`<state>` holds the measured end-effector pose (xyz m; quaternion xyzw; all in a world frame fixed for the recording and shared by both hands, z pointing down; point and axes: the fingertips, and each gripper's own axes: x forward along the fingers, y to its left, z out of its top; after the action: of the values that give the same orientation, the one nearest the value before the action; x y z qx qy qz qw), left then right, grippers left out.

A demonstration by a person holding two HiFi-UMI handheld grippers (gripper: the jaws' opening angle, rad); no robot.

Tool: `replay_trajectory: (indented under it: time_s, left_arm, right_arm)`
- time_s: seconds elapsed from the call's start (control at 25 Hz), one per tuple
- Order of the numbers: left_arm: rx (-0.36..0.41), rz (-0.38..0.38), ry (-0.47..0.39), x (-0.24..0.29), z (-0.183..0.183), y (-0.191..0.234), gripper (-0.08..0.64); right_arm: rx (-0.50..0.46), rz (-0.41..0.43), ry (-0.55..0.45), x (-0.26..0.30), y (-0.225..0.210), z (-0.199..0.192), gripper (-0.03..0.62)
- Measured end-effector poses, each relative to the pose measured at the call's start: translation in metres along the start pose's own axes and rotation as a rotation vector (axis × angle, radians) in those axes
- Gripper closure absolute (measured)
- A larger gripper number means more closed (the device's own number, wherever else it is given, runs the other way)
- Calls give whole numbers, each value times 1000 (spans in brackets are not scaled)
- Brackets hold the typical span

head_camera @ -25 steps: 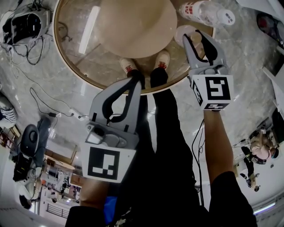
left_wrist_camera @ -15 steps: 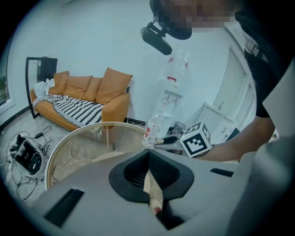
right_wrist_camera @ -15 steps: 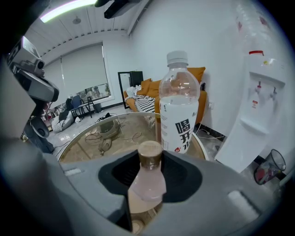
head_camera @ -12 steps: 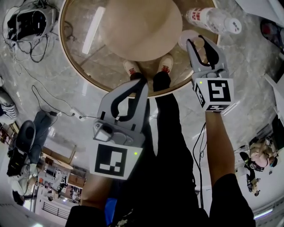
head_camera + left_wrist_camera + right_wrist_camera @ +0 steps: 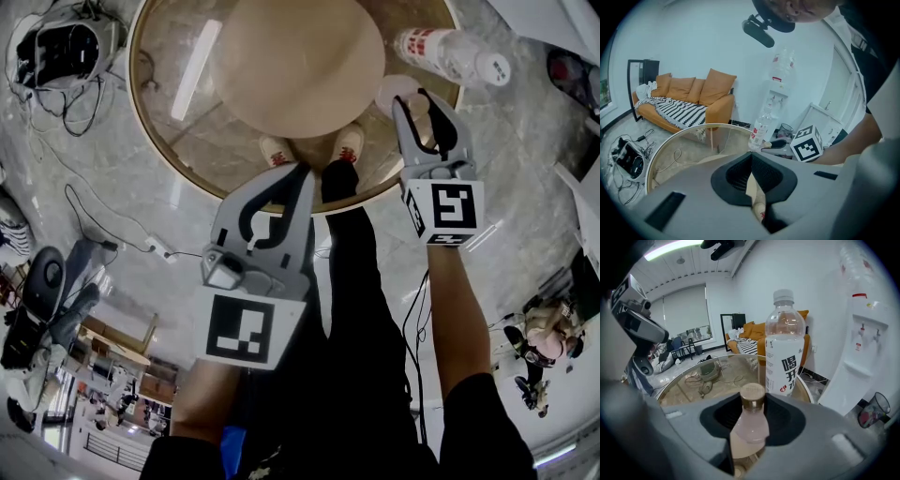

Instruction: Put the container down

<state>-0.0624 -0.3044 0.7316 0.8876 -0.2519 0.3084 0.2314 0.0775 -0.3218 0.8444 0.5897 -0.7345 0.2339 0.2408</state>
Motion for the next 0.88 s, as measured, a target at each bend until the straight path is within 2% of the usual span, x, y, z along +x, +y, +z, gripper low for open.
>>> replay_trajectory:
  time_s: [0.12,0.68,0.76,0.88]
  left_arm:
    - [-9,9,7,5,0,6,548]
    - [-15,19,1,4,-3,9,548]
    - [-19,16,1,3,-4,7,548]
    - [-4,14,-13,-3,1,7,548]
  right_arm:
    - [19,-13,-6,0,1,-1,453]
    - [-22,-33,-28,0,3,3,443]
    - [-27,-41,-39,-4,1,9,408]
    - [-35,-40,-59,-11,4,22,399]
